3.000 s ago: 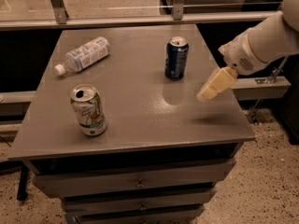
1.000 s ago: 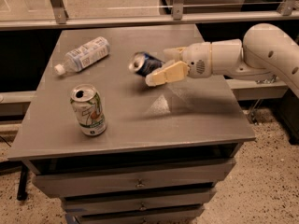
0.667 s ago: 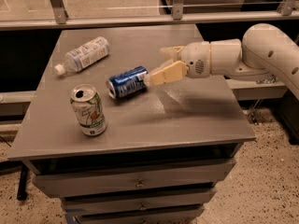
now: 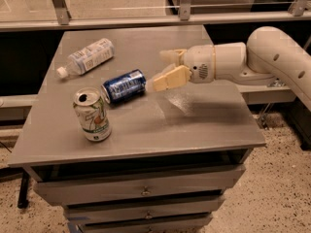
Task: Knock pepsi can over
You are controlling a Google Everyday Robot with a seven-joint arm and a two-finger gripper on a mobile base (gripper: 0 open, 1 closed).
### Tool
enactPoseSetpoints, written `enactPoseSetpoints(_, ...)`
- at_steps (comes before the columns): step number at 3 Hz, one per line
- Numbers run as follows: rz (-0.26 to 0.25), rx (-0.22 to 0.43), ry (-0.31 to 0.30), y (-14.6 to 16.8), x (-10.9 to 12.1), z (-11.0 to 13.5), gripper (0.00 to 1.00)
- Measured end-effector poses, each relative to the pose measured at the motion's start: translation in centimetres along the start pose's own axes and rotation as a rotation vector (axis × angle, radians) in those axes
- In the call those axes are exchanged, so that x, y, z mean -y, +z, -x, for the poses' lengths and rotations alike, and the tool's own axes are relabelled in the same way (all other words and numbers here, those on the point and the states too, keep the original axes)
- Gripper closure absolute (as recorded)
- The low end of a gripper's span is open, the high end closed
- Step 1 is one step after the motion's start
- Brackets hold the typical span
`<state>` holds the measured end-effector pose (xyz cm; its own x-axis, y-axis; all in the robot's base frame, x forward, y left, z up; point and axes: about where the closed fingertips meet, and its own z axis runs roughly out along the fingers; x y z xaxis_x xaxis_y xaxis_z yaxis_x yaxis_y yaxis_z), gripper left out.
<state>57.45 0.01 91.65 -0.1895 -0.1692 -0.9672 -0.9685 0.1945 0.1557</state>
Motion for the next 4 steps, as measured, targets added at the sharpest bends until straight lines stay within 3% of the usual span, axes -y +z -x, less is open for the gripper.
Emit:
enactPoseSetpoints(2, 0.057, 0.023, -0.019, 2.3, -0.8, -0.3, 0.00)
enactPoseSetpoints(4, 0.019, 0.023, -0.133, 0.6, 1.3, -0.1, 0.00)
